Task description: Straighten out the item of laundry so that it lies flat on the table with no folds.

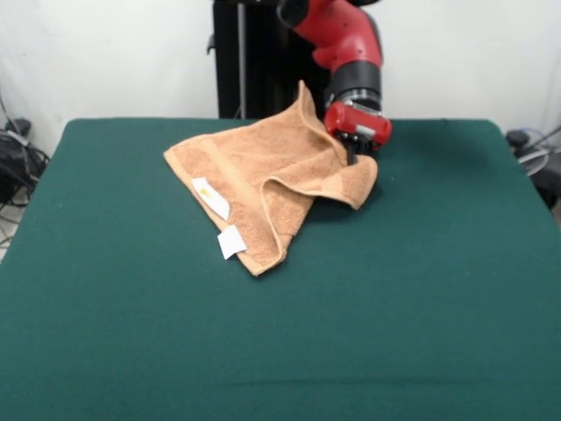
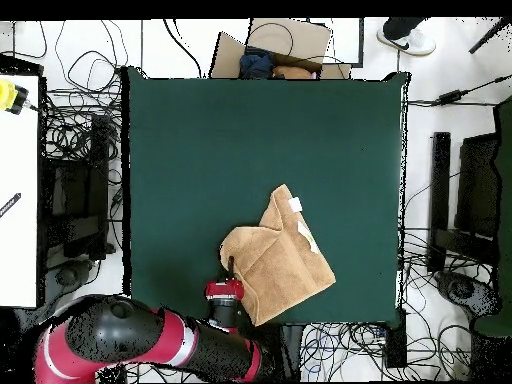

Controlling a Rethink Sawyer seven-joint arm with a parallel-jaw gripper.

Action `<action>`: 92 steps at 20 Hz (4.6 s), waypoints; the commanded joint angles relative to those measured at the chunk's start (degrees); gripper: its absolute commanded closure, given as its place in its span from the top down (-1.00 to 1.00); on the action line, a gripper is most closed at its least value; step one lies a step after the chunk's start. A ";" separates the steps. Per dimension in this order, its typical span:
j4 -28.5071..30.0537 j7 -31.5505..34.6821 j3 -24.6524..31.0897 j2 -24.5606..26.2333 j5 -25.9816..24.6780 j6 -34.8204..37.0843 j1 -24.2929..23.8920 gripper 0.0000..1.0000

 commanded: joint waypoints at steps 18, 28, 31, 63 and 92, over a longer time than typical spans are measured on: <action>16.27 16.73 15.42 9.42 2.49 13.15 -0.41 -1.00; 17.70 18.01 17.51 8.45 4.70 13.69 -0.58 -1.00; 17.96 18.40 17.90 8.25 4.86 13.97 -0.74 -1.00; 22.77 18.93 23.88 4.34 13.16 15.89 -0.19 -1.00; 26.15 19.06 28.96 1.49 20.94 16.13 -0.38 -1.00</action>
